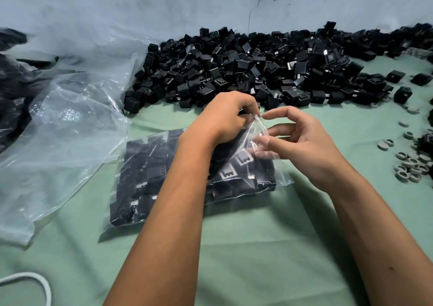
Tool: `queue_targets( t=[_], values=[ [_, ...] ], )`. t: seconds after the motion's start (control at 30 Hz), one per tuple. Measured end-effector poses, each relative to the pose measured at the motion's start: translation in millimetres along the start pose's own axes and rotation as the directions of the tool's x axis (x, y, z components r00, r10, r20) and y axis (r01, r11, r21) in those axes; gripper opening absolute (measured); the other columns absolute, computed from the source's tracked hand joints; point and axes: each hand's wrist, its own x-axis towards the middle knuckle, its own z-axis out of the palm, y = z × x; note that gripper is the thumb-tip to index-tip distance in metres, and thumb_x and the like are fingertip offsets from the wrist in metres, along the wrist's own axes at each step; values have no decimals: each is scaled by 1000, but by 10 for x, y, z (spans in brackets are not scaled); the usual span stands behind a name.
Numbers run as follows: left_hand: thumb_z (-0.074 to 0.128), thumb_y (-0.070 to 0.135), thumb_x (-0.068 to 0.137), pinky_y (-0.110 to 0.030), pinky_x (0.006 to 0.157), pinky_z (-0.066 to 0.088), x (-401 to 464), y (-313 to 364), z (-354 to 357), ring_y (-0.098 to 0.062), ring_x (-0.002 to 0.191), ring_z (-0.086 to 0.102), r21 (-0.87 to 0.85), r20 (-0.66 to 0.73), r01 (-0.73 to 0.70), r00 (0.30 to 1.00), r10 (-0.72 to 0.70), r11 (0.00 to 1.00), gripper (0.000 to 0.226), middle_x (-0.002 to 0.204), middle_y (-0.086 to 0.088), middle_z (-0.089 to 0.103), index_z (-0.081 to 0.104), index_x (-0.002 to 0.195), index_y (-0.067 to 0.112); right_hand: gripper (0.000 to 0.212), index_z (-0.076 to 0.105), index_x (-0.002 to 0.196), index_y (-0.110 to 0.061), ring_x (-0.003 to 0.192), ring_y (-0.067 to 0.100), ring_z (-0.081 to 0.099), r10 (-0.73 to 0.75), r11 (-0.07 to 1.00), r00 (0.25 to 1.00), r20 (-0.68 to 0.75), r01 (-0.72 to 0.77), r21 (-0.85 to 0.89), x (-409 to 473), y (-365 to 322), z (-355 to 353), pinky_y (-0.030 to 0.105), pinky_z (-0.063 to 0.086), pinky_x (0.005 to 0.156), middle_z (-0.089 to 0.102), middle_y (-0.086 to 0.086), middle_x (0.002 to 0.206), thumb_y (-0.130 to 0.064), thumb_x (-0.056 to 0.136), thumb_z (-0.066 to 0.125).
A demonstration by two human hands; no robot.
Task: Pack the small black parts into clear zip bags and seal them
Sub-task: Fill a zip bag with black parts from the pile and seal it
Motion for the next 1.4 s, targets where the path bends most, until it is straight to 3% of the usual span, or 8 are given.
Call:
queue_targets(
  t=[0.13, 0.43, 0.6, 0.73, 0.87, 1.1, 1.3, 1.4],
  values=[
    [57, 16, 103, -30, 82, 51, -22, -44, -26, -8, 93, 63, -26, 78, 57, 995, -55, 998, 23, 102, 12, 67, 73, 112, 29, 20, 62, 109, -10, 53, 20, 63, 3, 981, 986, -166, -36, -193, 19, 22, -120, 28, 50, 46, 72, 10, 72, -14, 94, 74],
    [54, 34, 106, -33, 84, 44, 123, -139, -34, -15, 99, 61, 114, 205, 146, 964, -167, 983, 22, 106, 6, 65, 67, 123, 34, 35, 61, 108, -20, 58, 22, 68, 127, 930, 992, 21, -111, -350, 5, 7, -185, 29, 56, 56, 76, 12, 73, -36, 86, 83],
    [51, 27, 107, -30, 95, 49, 336, 151, 9, -13, 108, 64, 78, 325, 2, 945, -27, 997, 26, 114, 5, 71, 76, 112, 23, 28, 61, 100, -13, 53, 19, 66, 138, 944, 984, -109, -164, -287, 42, 29, -223, 27, 51, 47, 74, 14, 69, -35, 91, 77],
    [54, 33, 105, -20, 76, 45, 440, 299, 108, -4, 82, 61, 91, 380, -69, 924, 29, 994, 31, 89, 9, 71, 75, 85, 23, 30, 59, 101, -14, 51, 19, 66, 181, 913, 982, -48, -186, -364, 30, 66, -186, 28, 52, 49, 73, 11, 64, -40, 94, 72],
    [57, 33, 102, -26, 61, 38, 485, 298, 182, -6, 60, 50, 171, 457, -81, 889, -6, 982, 37, 63, 8, 58, 72, 71, 19, 37, 56, 105, -12, 53, 18, 65, 236, 913, 971, -26, -231, -337, 11, 9, -245, 25, 49, 47, 74, 12, 67, -39, 91, 76],
    [57, 38, 101, -27, 52, 34, 498, 117, 179, 0, 40, 42, 208, 458, -41, 887, -60, 977, 47, 48, 11, 49, 52, 58, 20, 40, 54, 110, -10, 48, 6, 57, 231, 929, 972, 43, -207, -307, 0, -24, -248, 14, 43, 48, 68, 2, 60, -8, 83, 84],
    [51, 47, 104, -28, 58, 34, 484, -32, 47, -1, 55, 50, 269, 405, 0, 907, -113, 963, 52, 54, 15, 56, 54, 59, 21, 38, 51, 110, -7, 49, 21, 61, 176, 953, 976, -130, -202, -226, 96, 63, -193, 29, 49, 43, 70, 8, 64, -2, 86, 79],
    [48, 47, 106, -29, 59, 34, 437, -124, -86, -8, 56, 49, 249, 389, 51, 909, -149, 967, 54, 57, 9, 55, 51, 59, 20, 34, 53, 107, -15, 65, 36, 69, 119, 932, 975, -187, -175, -316, 205, 104, -148, 47, 57, 62, 75, 13, 76, -10, 87, 80]
  ],
)
